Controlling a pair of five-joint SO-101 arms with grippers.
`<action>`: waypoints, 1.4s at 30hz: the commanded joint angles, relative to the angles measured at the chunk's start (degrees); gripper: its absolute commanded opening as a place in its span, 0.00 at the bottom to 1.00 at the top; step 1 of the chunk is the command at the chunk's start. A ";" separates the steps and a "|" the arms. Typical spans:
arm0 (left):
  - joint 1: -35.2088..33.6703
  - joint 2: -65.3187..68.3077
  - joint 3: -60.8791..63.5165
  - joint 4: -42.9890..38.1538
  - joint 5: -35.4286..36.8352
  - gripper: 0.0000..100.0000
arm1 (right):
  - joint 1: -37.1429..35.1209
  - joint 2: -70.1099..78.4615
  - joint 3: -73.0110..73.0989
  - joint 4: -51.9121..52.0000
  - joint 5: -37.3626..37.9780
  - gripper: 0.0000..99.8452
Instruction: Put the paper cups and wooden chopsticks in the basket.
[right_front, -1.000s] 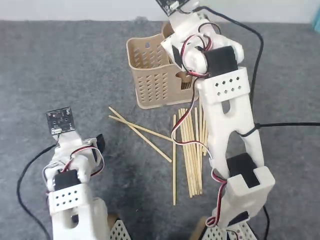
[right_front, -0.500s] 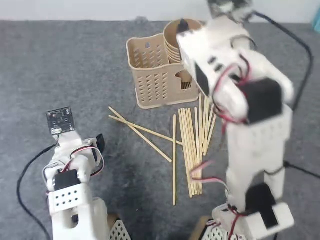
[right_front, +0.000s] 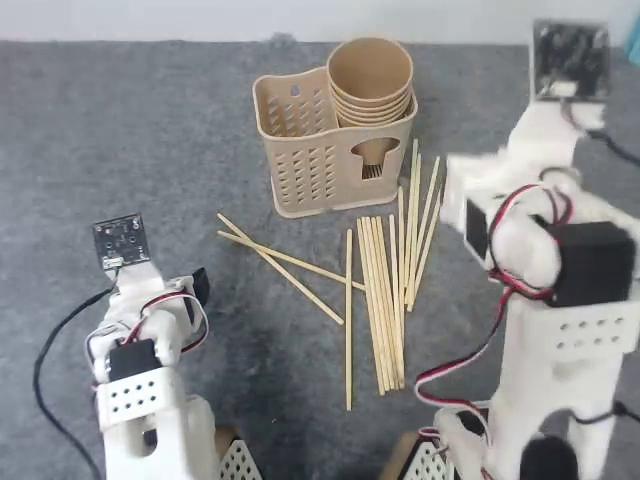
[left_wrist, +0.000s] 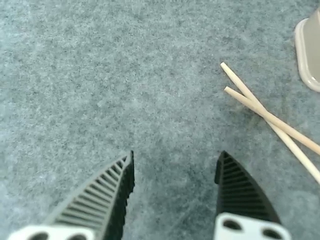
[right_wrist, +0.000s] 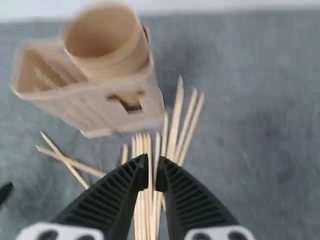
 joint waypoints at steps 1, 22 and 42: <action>-0.35 -1.05 -0.22 -0.97 -0.88 0.25 | 3.21 -9.01 13.19 0.22 2.73 0.05; 4.66 -0.53 -7.43 11.60 -1.58 0.25 | 28.26 -4.18 71.47 -30.20 29.01 0.05; 14.77 39.12 -40.13 18.02 24.79 0.25 | 27.74 -5.14 75.60 -32.04 30.59 0.05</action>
